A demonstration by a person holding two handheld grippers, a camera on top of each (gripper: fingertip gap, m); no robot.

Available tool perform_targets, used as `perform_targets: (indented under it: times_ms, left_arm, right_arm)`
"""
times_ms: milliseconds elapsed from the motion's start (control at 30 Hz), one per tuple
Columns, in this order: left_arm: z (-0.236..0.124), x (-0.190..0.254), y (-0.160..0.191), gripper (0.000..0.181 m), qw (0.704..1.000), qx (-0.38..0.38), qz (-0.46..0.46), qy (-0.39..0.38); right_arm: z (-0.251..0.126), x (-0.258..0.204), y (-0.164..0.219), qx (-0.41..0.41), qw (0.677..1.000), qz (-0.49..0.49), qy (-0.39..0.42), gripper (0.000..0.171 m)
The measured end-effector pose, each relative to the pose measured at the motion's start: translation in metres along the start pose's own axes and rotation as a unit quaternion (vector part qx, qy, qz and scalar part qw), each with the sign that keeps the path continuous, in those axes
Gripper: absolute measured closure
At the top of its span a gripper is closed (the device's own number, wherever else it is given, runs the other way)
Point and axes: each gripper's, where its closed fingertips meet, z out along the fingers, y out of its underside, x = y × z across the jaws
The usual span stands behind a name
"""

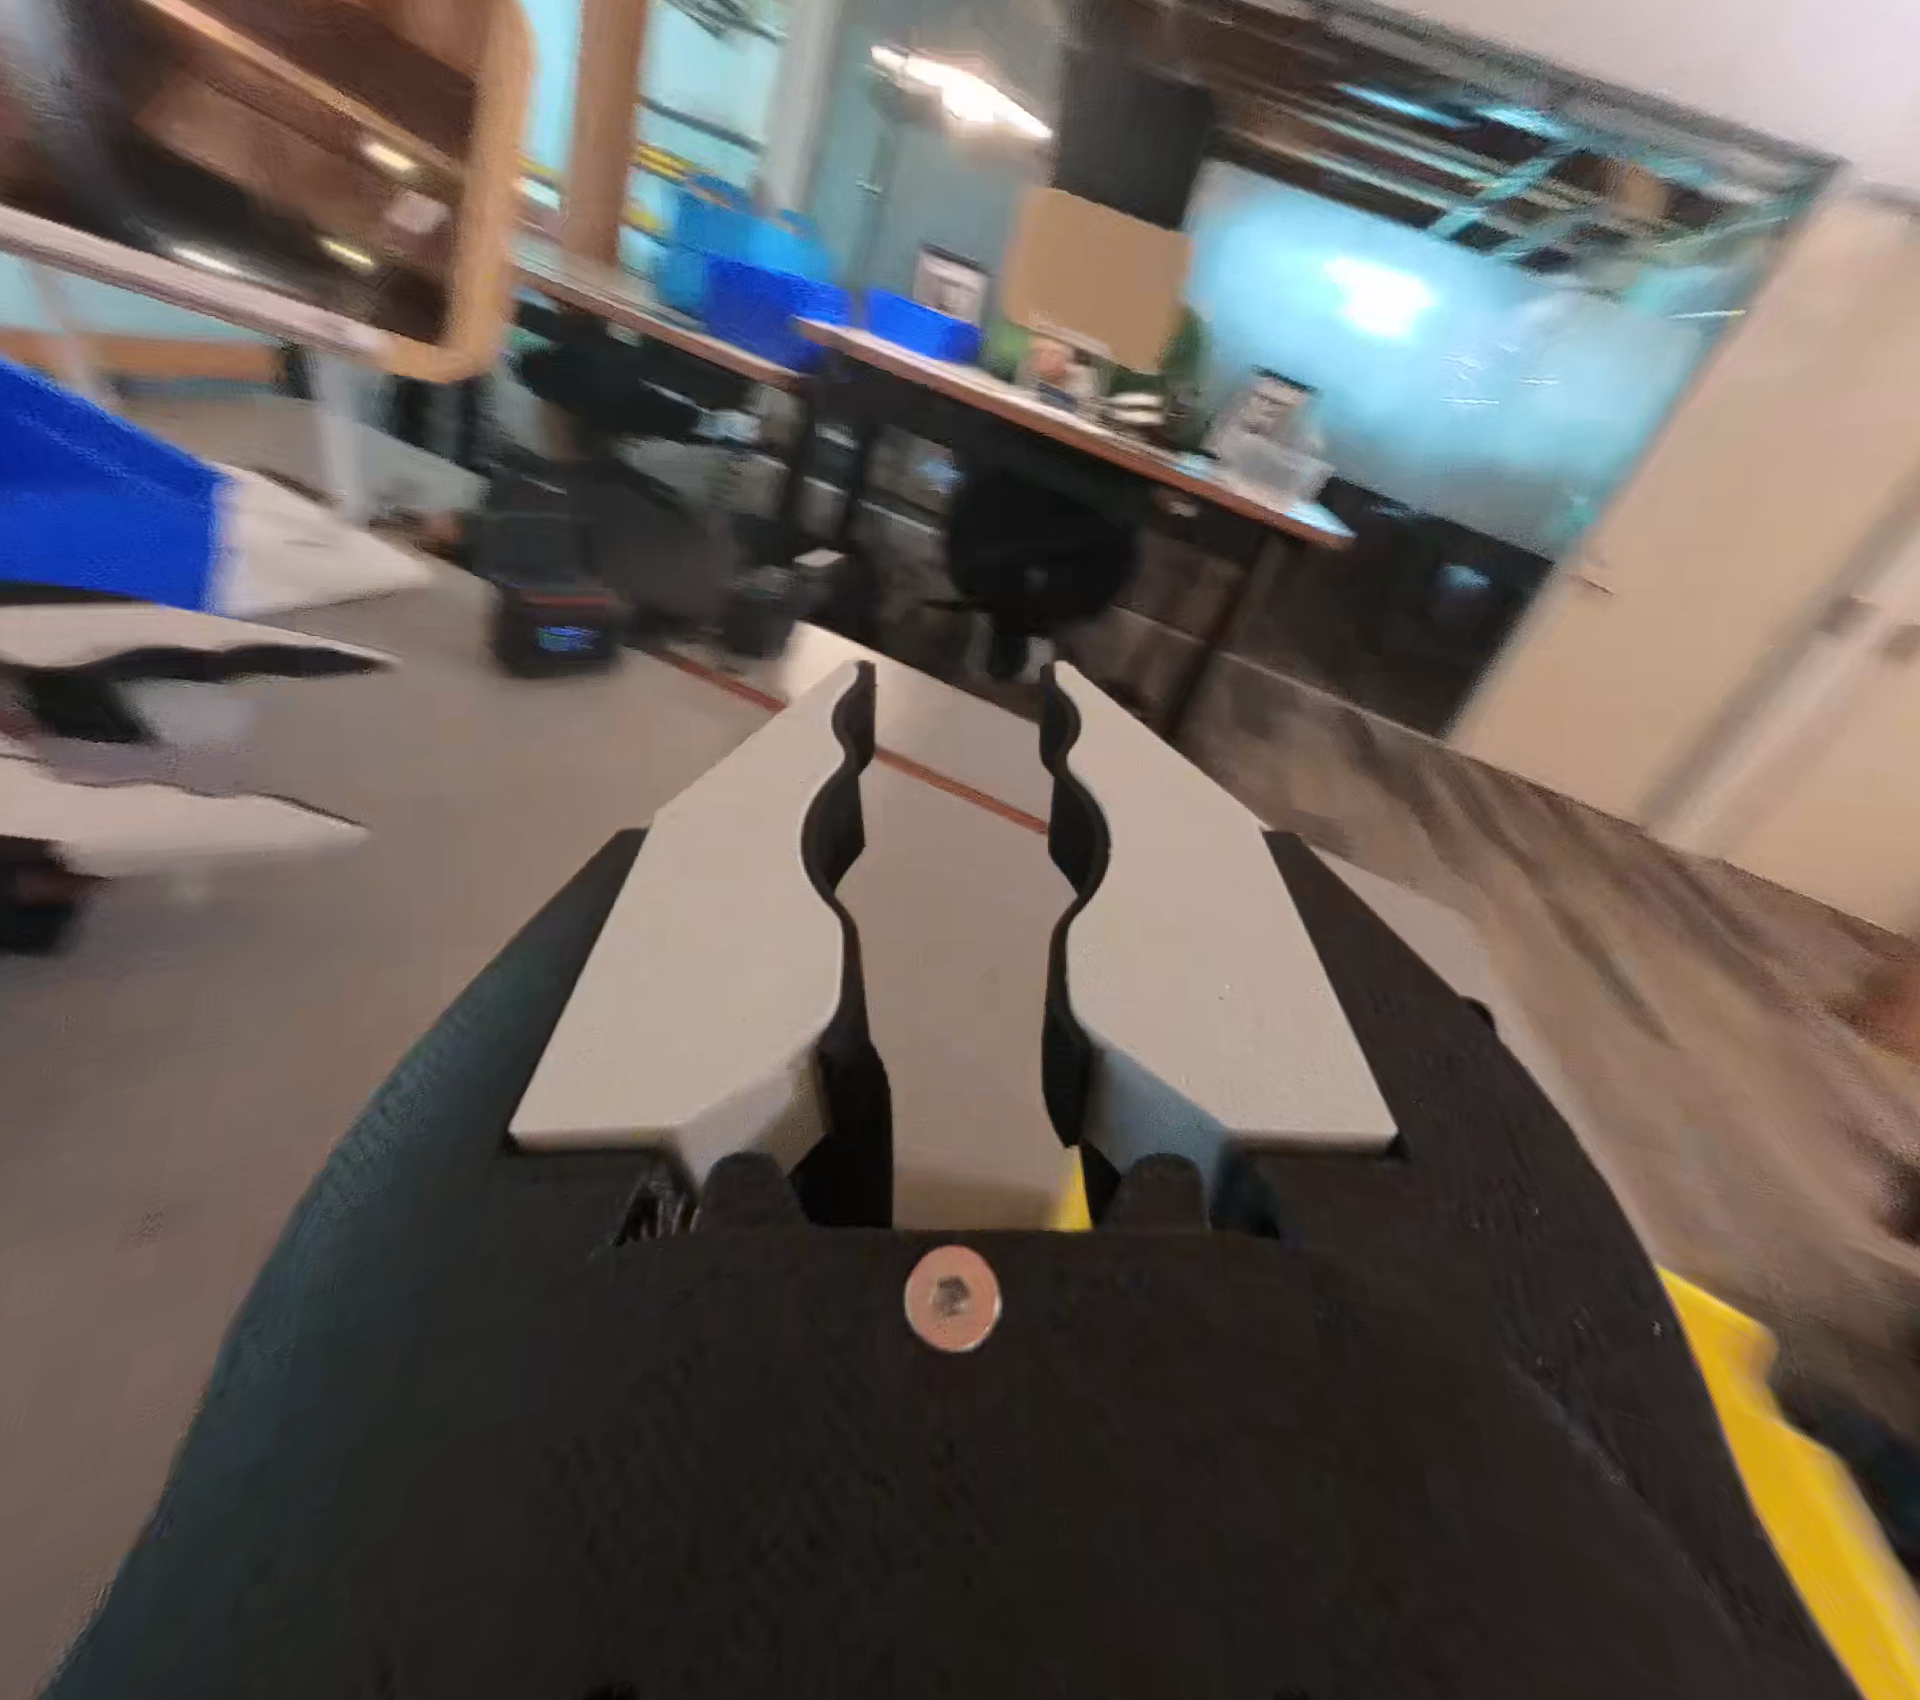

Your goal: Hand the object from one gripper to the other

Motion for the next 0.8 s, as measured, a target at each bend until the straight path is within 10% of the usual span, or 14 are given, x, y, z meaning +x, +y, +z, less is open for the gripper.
perform_targets:
  times_ms: [200, 467, 800]
  left_arm:
    - [0.001, -0.001, 0.001, 0.108, 1.000, -0.005, 0.019, -0.012]
    - [0.002, -0.021, 0.006, 0.048, 0.998, -0.027, -0.032, -0.057]
    - [-0.066, -0.026, -0.092, 0.077, 0.997, -0.056, -0.040, -0.020]
  right_arm:
    - [0.059, -0.078, 0.053, 0.010, 0.997, 0.030, -0.073, 0.116]
    - [0.068, -0.096, 0.083, 0.089, 0.993, -0.070, -0.017, 0.082]
    - [0.065, -0.084, 0.092, 0.073, 0.996, -0.057, 0.004, 0.083]
